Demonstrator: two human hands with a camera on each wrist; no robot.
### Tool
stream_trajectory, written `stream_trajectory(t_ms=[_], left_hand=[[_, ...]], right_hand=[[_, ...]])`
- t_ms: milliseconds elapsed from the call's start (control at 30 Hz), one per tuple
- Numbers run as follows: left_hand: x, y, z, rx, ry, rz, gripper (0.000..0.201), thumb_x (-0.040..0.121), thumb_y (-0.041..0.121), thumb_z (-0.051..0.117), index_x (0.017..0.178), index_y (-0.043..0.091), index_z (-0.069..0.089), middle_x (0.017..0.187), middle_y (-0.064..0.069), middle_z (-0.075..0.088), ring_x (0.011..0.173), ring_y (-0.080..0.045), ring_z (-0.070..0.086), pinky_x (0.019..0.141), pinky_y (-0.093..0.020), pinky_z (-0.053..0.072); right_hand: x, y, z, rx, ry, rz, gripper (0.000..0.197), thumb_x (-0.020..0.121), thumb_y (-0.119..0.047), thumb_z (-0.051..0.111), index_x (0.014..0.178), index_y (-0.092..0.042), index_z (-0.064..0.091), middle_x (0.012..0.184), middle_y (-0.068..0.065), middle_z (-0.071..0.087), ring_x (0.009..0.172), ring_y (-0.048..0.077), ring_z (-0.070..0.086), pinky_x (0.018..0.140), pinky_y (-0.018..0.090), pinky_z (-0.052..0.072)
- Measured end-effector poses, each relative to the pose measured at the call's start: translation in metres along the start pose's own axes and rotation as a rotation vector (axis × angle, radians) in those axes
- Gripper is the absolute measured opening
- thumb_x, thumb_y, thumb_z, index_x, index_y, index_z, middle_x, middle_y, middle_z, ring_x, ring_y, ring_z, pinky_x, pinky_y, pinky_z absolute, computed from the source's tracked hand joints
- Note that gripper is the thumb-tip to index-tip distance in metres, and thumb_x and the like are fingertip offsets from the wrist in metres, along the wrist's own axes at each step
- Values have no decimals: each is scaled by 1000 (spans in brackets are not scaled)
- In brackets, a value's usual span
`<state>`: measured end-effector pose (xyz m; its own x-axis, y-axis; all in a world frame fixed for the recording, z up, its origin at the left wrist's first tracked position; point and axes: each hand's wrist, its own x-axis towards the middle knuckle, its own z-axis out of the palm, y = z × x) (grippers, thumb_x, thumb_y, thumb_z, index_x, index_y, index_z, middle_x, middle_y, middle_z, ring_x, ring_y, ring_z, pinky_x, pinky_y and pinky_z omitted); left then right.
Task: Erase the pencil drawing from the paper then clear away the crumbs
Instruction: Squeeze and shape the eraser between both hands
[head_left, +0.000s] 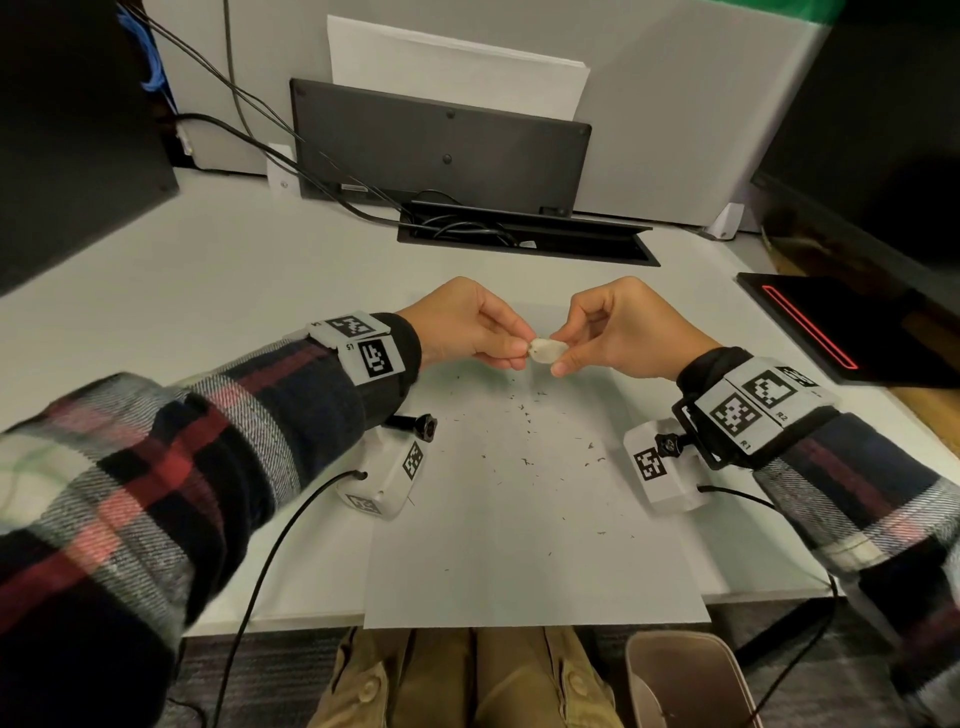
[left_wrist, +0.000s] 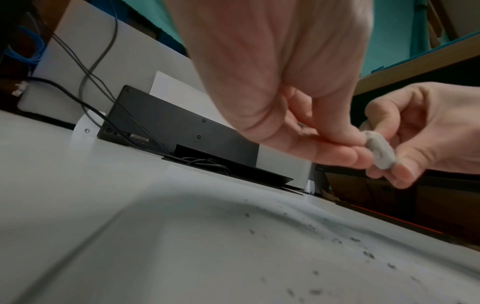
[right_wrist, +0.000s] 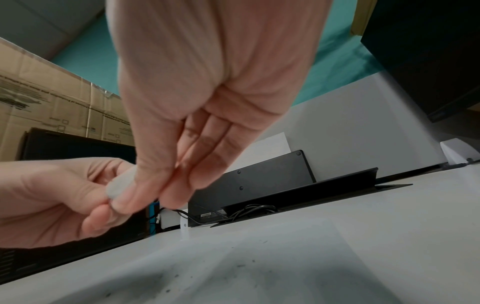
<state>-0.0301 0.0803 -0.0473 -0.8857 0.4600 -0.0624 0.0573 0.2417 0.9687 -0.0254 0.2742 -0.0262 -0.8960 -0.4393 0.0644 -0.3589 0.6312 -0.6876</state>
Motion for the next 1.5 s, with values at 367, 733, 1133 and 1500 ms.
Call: stream_trajectory(t_ms=[367, 733, 1133, 1500], left_hand=[[-2, 1, 2, -70, 20, -13, 12, 81, 0, 67, 92, 1, 70, 78, -11, 72, 70, -11, 69, 73, -18, 56], [-5, 2, 0, -39, 18, 0, 15, 81, -5, 64, 91, 3, 72, 78, -10, 73, 72, -9, 68, 71, -15, 55], [-6, 2, -2, -2, -45, 10, 19, 79, -6, 67, 92, 8, 69, 73, 1, 73, 70, -7, 69, 66, -13, 53], [2, 1, 4, 102, 66, 47, 11, 83, 1, 65, 92, -6, 67, 69, -8, 68, 57, -6, 67, 65, -17, 57]], right_hand=[[0, 0, -1, 24, -12, 1, 21, 62, -3, 81, 67, -15, 65, 68, -4, 68, 53, -1, 60, 60, 10, 49], [0, 2, 0, 38, -16, 14, 23, 61, -3, 82, 65, -18, 64, 60, -14, 69, 58, 5, 63, 65, 17, 52], [-1, 3, -1, 57, -8, 35, 22, 62, -3, 81, 69, -16, 65, 77, 4, 71, 61, 9, 65, 70, 21, 54], [0, -4, 2, 93, -35, 57, 18, 63, -2, 80, 71, -8, 65, 60, -3, 69, 51, 8, 64, 58, 18, 55]])
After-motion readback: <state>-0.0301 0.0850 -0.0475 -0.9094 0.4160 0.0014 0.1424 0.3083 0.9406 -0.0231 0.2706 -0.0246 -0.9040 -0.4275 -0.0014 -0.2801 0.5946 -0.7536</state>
